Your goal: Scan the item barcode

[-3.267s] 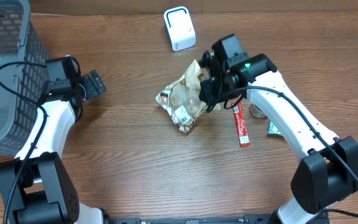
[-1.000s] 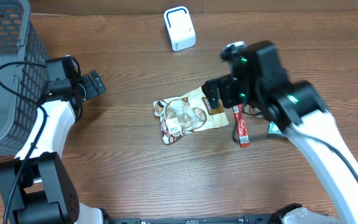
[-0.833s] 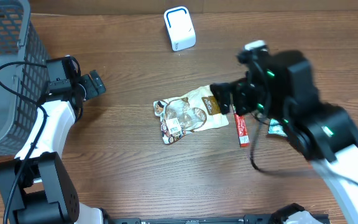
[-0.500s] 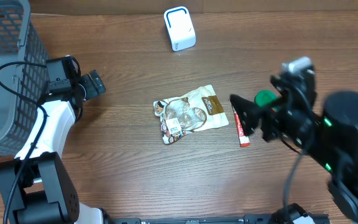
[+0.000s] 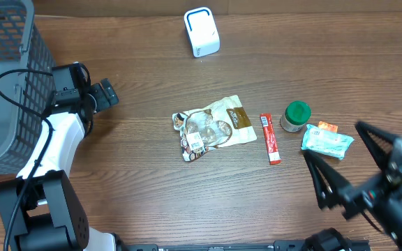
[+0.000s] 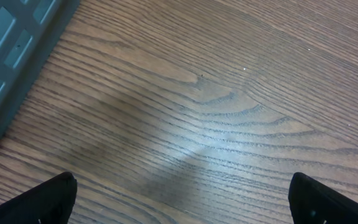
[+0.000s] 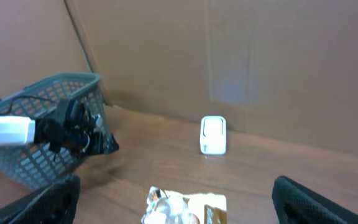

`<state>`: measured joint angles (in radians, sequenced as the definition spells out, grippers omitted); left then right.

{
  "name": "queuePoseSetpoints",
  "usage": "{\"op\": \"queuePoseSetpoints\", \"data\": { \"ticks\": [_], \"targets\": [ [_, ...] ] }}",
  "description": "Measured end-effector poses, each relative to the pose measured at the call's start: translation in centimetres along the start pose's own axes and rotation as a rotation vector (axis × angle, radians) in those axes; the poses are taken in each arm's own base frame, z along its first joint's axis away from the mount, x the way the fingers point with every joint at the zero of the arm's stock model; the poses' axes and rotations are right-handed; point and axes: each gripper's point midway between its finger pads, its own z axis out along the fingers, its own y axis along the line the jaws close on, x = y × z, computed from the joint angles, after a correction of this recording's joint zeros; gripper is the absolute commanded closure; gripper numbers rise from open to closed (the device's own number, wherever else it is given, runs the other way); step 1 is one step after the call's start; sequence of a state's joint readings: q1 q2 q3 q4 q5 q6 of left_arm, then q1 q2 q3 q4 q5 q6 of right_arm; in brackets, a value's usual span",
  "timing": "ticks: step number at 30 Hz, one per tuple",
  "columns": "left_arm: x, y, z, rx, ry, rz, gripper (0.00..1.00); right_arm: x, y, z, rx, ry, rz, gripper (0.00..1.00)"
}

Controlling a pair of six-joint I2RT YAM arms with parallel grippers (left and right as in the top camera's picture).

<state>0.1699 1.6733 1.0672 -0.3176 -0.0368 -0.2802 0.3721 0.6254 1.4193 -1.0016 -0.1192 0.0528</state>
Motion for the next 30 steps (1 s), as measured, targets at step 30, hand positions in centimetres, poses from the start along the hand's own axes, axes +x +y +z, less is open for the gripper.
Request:
{"op": "queuePoseSetpoints", "data": {
  "ticks": [30],
  "targets": [
    [0.0,0.0,0.0,0.0,0.0,0.0,0.0,14.0,-2.5,-6.3,0.179,0.517,0.075,0.0]
  ]
}}
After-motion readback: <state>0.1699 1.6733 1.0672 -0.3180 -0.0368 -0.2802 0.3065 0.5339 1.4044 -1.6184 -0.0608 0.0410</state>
